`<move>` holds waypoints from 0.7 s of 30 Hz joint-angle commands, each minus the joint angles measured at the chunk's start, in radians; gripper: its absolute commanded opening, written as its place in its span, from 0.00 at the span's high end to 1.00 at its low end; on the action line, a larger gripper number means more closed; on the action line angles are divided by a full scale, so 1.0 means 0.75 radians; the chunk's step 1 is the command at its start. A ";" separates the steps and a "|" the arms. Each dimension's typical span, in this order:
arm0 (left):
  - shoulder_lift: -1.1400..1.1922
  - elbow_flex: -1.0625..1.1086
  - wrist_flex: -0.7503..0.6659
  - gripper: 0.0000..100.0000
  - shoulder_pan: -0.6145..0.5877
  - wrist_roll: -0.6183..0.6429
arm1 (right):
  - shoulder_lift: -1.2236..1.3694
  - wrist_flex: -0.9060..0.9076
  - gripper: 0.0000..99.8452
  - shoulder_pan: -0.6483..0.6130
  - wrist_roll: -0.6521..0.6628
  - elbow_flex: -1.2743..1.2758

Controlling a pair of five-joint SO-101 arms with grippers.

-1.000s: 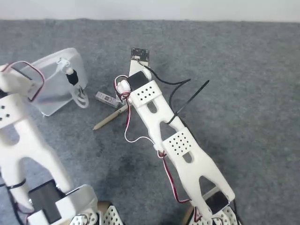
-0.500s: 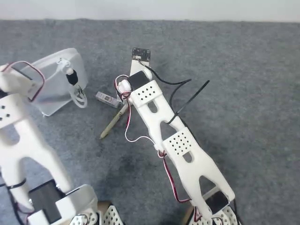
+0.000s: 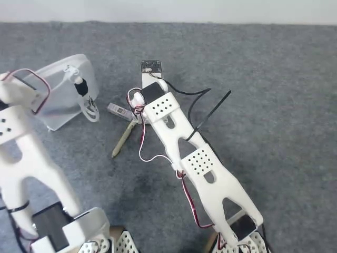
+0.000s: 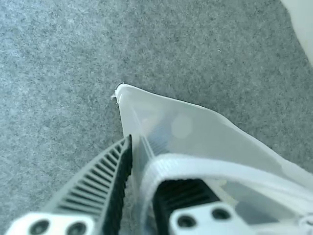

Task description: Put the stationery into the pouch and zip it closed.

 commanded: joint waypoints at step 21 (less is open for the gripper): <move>-0.088 -0.030 -0.057 0.99 0.008 0.014 | 0.034 -0.230 0.79 -0.046 -0.061 -0.076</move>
